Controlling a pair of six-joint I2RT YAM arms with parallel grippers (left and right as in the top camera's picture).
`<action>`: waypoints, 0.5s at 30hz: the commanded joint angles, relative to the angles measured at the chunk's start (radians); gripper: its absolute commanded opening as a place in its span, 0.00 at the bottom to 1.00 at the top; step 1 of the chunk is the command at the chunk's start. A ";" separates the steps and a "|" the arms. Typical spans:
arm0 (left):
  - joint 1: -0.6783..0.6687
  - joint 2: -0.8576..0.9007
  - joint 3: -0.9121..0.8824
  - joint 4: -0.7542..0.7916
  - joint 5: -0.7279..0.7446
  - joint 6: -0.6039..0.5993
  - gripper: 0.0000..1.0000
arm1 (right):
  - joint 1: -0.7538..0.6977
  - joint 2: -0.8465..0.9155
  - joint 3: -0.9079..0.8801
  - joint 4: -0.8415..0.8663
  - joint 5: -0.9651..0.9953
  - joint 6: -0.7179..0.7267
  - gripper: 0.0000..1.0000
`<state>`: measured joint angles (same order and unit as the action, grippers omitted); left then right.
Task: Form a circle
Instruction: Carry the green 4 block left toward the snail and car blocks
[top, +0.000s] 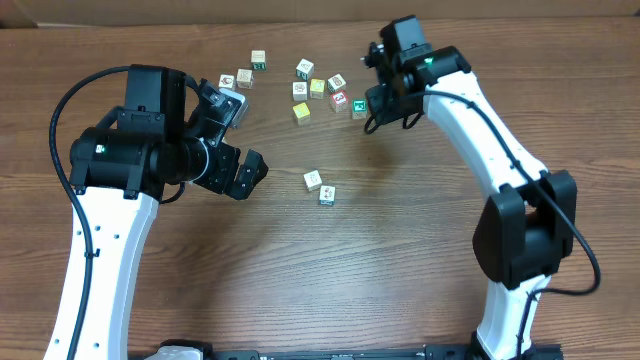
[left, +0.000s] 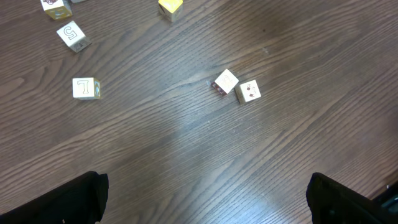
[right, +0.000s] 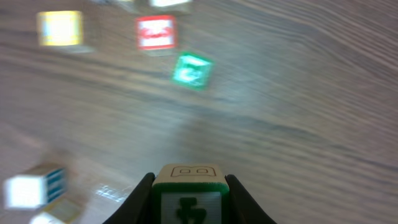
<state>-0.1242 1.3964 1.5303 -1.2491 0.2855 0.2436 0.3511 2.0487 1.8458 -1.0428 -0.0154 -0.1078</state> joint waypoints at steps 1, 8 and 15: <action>0.000 0.006 -0.003 0.000 0.018 0.023 0.99 | 0.026 -0.050 0.015 -0.024 -0.063 0.060 0.13; 0.000 0.006 -0.003 0.000 0.018 0.023 1.00 | 0.082 -0.050 0.013 -0.071 -0.111 0.109 0.08; 0.000 0.006 -0.003 0.000 0.019 0.023 0.99 | 0.169 -0.061 -0.077 0.039 -0.010 0.077 0.04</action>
<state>-0.1242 1.3968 1.5303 -1.2491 0.2855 0.2436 0.4767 2.0186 1.8214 -1.0290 -0.0834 -0.0231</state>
